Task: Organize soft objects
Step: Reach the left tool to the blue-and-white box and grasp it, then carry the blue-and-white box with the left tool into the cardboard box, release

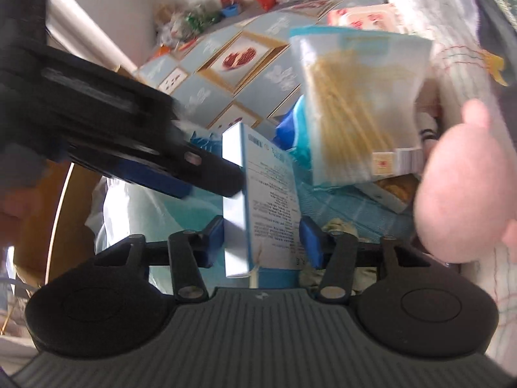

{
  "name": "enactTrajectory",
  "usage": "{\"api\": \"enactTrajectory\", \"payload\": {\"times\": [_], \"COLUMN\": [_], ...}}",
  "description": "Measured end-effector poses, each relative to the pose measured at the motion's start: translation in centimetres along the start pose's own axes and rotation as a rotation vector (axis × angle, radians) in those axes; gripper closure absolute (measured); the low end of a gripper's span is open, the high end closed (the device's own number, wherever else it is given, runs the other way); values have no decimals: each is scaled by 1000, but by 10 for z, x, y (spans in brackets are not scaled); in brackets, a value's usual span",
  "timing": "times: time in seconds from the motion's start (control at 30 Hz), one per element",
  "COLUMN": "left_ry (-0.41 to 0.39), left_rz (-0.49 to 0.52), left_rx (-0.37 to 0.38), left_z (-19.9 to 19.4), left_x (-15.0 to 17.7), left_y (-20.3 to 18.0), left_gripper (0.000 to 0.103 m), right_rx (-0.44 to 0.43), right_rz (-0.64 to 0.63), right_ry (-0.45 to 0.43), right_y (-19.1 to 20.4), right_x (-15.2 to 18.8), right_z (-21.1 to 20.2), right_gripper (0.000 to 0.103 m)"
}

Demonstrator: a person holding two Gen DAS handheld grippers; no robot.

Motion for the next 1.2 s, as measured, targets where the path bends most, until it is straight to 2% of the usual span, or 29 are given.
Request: {"api": "enactTrajectory", "payload": {"times": [0.17, 0.27, 0.5, 0.63, 0.67, 0.7, 0.77, 0.9, 1.2], "left_ry": [17, 18, 35, 34, 32, 29, 26, 0, 17], "left_rz": [2, 11, 13, -14, -24, -35, -53, -64, -101], "left_rx": [18, 1, -31, -17, -10, -3, 20, 26, 119], "left_z": [17, 22, 29, 31, 31, 31, 28, 20, 7], "left_x": [-10, -16, -24, -24, -24, -24, -23, -21, -13], "left_y": [-13, -20, -23, -17, -15, -14, -11, -9, -2], "left_gripper": [39, 39, 40, 40, 40, 40, 39, 24, 15], "right_rx": [18, 29, 54, 15, 5, -15, -35, -118, -198], "right_rz": [17, 3, -23, 14, 25, 42, 69, 160, 253], "right_ry": [6, -4, -55, -68, -71, -74, -89, -131, -218], "right_y": [-11, -12, -8, -13, -14, -17, -18, -28, -24], "right_x": [9, 9, -1, -11, -11, -11, -10, -6, 4], "right_z": [0, 1, -2, 4, 5, 4, 0, -14, -42], "right_gripper": [71, 74, 73, 74, 76, 83, 83, 85, 85]}}
Point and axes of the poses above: each gripper's, at about its wrist camera, not at the fingertips, and z roughly the way its jaws point, y to its left, x to its underside, the point moved 3 cm from there along z, roughly the way its jaws point, and after that the axes turned 2 degrees about y, right-handed, at the moved point
